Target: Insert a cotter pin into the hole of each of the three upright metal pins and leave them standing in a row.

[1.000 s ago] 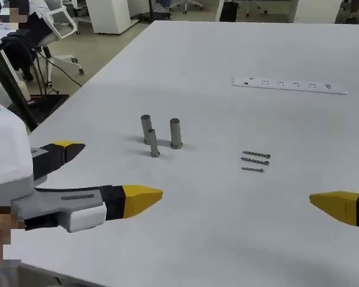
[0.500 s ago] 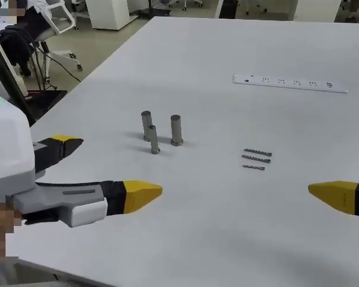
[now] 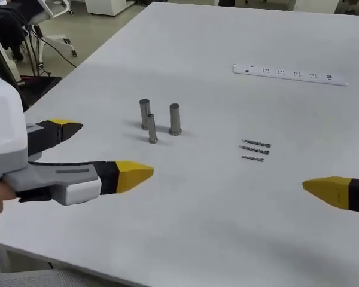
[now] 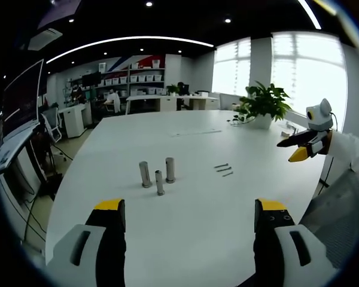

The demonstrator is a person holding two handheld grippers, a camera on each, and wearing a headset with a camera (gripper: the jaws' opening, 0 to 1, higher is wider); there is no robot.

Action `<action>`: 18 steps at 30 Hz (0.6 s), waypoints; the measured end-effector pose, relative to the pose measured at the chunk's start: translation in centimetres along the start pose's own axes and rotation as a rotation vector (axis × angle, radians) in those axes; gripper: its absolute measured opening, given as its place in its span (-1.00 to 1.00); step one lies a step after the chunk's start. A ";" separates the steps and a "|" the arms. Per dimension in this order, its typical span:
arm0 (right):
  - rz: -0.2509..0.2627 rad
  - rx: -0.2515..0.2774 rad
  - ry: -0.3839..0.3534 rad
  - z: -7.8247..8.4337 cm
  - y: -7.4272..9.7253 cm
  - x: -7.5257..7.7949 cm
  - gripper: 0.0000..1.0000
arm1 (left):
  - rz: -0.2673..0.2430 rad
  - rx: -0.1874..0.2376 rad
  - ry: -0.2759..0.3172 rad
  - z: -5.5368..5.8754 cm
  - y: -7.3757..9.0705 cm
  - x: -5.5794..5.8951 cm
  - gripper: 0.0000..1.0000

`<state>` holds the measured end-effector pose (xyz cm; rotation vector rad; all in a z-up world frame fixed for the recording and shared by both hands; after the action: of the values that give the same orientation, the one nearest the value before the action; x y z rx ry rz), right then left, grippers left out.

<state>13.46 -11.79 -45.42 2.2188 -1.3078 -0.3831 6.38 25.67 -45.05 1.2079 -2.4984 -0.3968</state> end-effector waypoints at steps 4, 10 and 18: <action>0.003 -0.004 -0.006 0.0 -0.2 0.0 0.62 | 0.000 0.002 0.002 -0.1 -0.5 -1.0 0.65; 0.011 -0.031 -0.013 0.5 -0.8 0.0 0.62 | 0.019 -0.032 -0.015 -0.5 -1.5 -2.5 0.56; 0.019 -0.051 -0.016 0.7 -1.2 0.0 0.61 | 0.031 -0.041 -0.038 -1.6 -3.0 -4.5 0.45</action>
<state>13.97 -11.55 -46.70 2.1644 -1.3118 -0.4231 11.70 27.27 -45.57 1.1547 -2.5253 -0.4652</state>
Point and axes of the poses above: the centre of the closed fingertips' face, and the gripper's own axes: y roughly backward along the fingers, x roughly to its right, z roughly out of its underside, the point moved 10 cm from there along y, roughly backward along the fingers, and after that the axes turned 15 degrees about z, right-handed, at the moved point
